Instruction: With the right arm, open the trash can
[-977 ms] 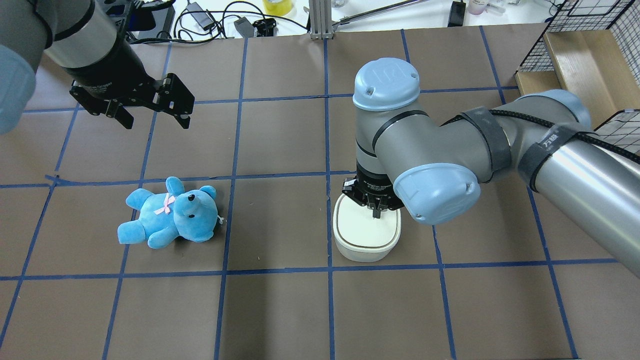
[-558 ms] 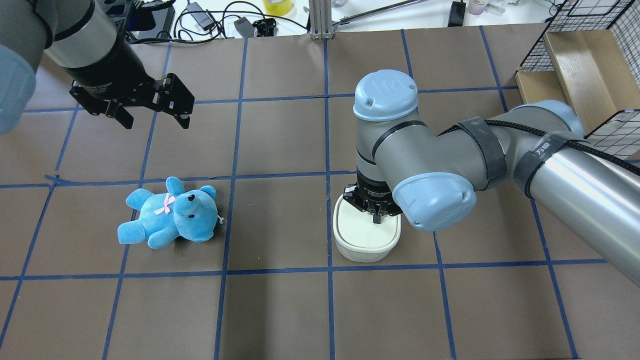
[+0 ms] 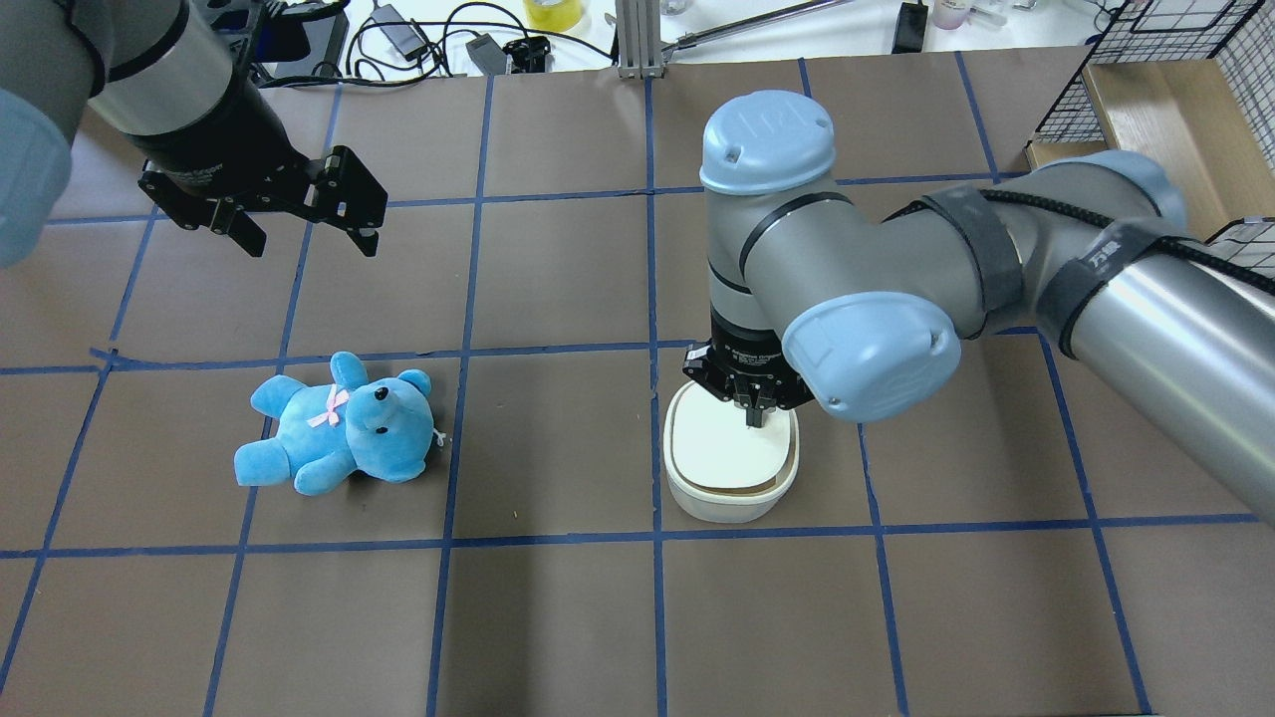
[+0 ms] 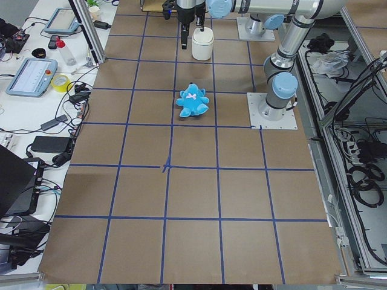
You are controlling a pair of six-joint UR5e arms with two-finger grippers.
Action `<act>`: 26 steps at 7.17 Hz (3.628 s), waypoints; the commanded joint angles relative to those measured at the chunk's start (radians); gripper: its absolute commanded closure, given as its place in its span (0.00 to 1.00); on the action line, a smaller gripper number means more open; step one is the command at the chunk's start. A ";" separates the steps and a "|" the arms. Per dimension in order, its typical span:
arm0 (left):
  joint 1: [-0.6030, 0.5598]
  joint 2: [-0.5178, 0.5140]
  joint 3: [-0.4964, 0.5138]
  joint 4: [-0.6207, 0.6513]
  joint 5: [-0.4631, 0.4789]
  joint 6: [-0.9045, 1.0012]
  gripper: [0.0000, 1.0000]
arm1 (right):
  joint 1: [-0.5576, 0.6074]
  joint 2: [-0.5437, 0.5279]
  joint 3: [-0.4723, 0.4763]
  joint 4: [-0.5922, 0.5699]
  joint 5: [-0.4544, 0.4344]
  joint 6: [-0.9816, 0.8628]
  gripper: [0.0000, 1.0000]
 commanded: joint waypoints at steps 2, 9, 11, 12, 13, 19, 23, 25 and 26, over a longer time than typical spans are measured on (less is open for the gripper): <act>0.000 0.000 0.000 0.000 0.000 0.000 0.00 | -0.008 -0.002 -0.153 0.138 -0.015 -0.009 0.98; 0.000 0.000 0.000 0.000 0.000 0.000 0.00 | -0.206 -0.013 -0.356 0.302 -0.113 -0.426 0.55; 0.000 0.000 0.000 -0.002 0.000 0.000 0.00 | -0.250 -0.014 -0.371 0.296 -0.102 -0.476 0.00; 0.000 0.000 0.000 0.000 0.000 0.000 0.00 | -0.273 -0.014 -0.378 0.296 -0.096 -0.512 0.00; 0.000 0.000 0.000 0.000 0.000 0.000 0.00 | -0.286 -0.014 -0.379 0.296 -0.093 -0.546 0.00; 0.000 0.000 0.000 0.000 0.000 0.000 0.00 | -0.289 -0.016 -0.358 0.098 -0.042 -0.569 0.00; 0.000 0.000 0.000 0.000 0.000 0.000 0.00 | -0.309 -0.045 -0.303 0.039 -0.044 -0.566 0.01; 0.000 0.000 0.000 0.000 0.000 0.000 0.00 | -0.309 -0.066 -0.278 0.049 -0.048 -0.559 0.01; 0.000 0.000 0.000 0.000 0.000 0.000 0.00 | -0.310 -0.074 -0.272 0.041 -0.048 -0.559 0.01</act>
